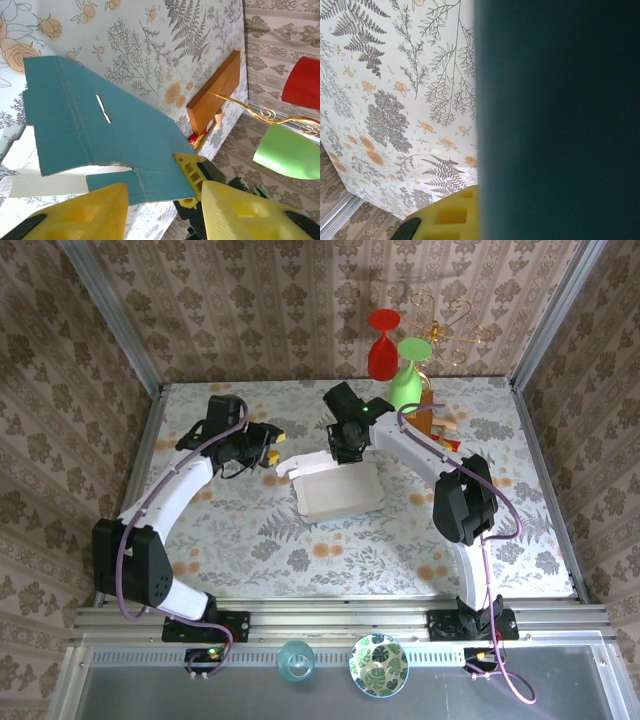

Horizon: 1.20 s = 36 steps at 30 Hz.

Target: Fold the paper box

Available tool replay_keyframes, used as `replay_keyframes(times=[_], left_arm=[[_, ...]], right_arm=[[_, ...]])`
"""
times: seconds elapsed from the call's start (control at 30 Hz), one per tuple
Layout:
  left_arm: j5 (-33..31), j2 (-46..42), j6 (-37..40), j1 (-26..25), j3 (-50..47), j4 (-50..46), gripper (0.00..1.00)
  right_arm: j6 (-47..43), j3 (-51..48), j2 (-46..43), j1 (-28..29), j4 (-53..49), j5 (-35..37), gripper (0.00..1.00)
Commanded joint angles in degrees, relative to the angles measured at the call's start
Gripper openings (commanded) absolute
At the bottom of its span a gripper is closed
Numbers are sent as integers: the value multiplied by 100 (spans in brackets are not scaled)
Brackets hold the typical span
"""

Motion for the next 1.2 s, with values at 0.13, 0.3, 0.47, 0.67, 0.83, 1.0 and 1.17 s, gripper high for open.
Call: replay_keyframes(times=[0.13, 0.3, 0.47, 0.67, 0.83, 1.0, 1.17], left_arm=[[199, 325, 79, -178, -29, 127, 44], [241, 442, -9, -316, 31, 203, 44], [261, 434, -116, -389, -42, 254, 43], [279, 491, -335, -501, -107, 447, 40], [245, 482, -488, -546, -168, 534, 36], [228, 480, -579, -547, -238, 538, 28], [191, 444, -746, -530, -454, 657, 13]], right_arm=[[95, -76, -175, -50, -16, -28, 0], [117, -159, -173, -50, 58, -55, 0], [121, -214, -184, -67, 116, -62, 0], [137, -236, -168, -66, 166, -104, 0], [127, -267, -182, -67, 197, -108, 0], [133, -313, -215, -67, 222, -107, 0], [127, -362, -226, -76, 281, -123, 0]])
